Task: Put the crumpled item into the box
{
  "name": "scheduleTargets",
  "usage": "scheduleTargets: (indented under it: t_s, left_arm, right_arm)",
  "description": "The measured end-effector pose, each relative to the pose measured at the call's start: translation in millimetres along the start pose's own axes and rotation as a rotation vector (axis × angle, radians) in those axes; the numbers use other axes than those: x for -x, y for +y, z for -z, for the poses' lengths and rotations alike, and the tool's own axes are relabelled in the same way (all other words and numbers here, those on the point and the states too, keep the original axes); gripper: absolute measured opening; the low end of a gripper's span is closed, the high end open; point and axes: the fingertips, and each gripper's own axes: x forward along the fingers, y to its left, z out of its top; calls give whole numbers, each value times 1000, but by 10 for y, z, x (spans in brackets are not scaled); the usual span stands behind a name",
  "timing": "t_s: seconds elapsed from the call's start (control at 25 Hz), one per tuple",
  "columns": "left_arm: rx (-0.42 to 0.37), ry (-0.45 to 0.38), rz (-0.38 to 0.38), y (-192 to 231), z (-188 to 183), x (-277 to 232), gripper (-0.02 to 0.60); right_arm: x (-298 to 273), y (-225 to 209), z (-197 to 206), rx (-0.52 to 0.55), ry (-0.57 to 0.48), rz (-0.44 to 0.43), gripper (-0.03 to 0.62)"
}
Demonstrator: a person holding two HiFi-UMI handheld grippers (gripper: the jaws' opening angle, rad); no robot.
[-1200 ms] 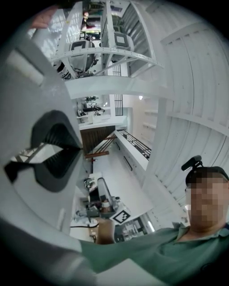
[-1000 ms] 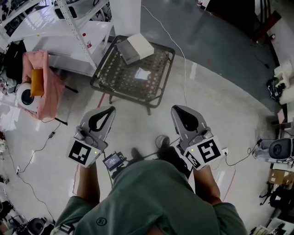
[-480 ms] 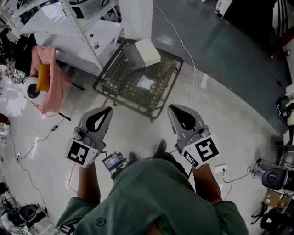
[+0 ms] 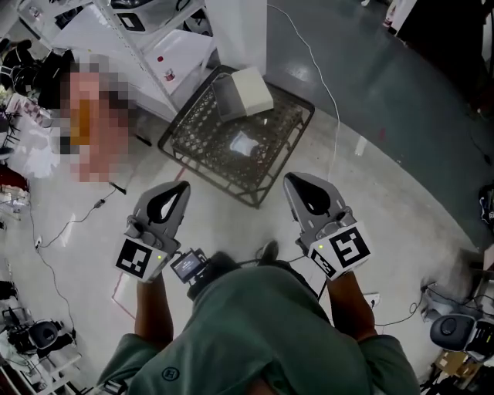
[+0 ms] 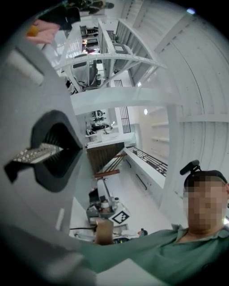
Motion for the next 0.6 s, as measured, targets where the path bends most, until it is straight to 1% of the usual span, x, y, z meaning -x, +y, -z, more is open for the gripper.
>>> scheduleTargets:
  t_s: [0.12, 0.24, 0.44, 0.6]
  left_arm:
    - [11, 25, -10, 20, 17, -99, 3]
    - [18, 32, -11, 116, 42, -259, 3]
    - [26, 25, 48, 252, 144, -636, 3]
    - [36, 6, 108, 509, 240, -898, 3]
  right_arm:
    - [-18, -120, -3, -16, 0, -9, 6]
    - [-87, -254, 18, -26, 8, -7, 6]
    - [-270, -523, 117, -39, 29, 33, 6]
    - [-510, -661, 129, -37, 48, 85, 6]
